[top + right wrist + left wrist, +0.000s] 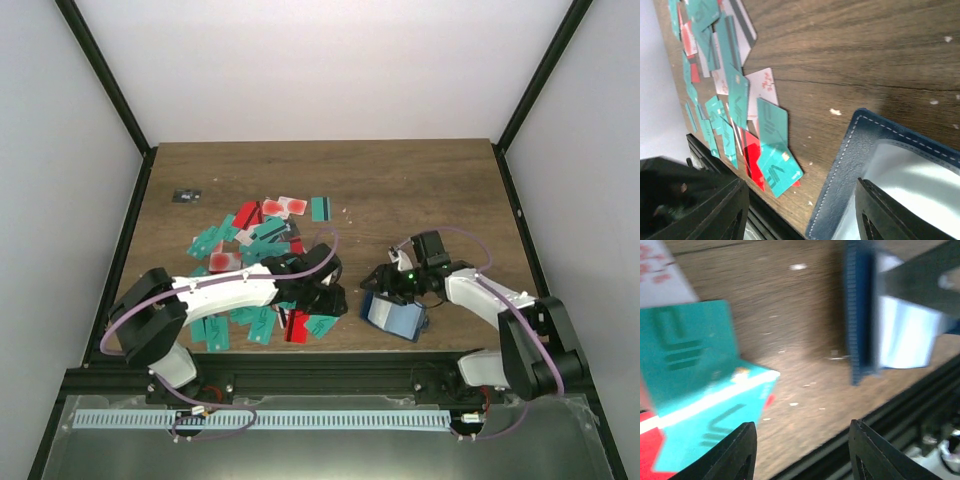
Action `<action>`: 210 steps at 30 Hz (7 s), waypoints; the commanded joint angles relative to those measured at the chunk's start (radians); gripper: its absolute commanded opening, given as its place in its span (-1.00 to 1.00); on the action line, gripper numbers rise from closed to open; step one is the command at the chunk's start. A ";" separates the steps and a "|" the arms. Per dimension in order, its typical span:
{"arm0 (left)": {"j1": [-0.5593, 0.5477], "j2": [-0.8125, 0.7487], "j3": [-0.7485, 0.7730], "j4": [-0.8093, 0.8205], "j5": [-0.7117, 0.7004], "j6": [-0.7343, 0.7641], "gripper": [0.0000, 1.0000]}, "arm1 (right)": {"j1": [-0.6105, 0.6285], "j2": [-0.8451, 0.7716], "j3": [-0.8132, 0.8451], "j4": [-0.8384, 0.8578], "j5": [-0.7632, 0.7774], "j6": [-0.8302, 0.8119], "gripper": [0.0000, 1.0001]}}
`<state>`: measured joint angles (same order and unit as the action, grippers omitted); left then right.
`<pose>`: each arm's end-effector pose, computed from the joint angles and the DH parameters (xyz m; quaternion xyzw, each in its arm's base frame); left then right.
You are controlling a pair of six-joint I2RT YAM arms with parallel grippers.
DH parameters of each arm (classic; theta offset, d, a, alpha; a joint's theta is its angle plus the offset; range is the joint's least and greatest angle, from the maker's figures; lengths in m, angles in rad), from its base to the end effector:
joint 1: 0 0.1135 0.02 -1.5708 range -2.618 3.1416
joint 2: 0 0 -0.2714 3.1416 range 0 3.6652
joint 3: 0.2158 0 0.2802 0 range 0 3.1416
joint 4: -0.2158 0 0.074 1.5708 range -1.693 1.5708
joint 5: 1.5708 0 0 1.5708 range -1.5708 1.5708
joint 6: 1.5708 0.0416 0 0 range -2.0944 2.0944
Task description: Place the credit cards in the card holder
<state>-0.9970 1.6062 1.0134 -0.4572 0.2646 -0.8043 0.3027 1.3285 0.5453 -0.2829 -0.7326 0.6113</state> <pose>0.1792 -0.2973 0.1826 0.1260 0.9501 -0.2792 0.0586 0.2226 0.0987 0.1345 0.0506 0.9071 0.4141 0.0562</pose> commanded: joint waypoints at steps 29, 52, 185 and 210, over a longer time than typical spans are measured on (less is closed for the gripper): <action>0.004 0.178 -0.002 -0.177 -0.219 0.266 0.34 | 0.019 -0.459 0.050 -0.479 0.076 -0.013 0.22; -0.286 0.270 0.047 -0.182 -0.222 0.030 0.14 | 0.063 -0.620 -0.087 -0.587 0.055 0.074 0.22; 0.085 -0.685 -0.042 -0.145 0.060 0.071 0.32 | 0.352 -0.383 0.129 0.156 0.068 0.263 -0.99; 0.258 -0.618 -0.140 0.420 0.464 -0.031 -0.19 | 0.164 -0.401 0.123 0.577 -0.495 0.479 -0.99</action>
<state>-0.7441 0.9844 0.8955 -0.1486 0.6659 -0.8078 0.4744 0.9260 0.6399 0.2386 -1.1648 1.0672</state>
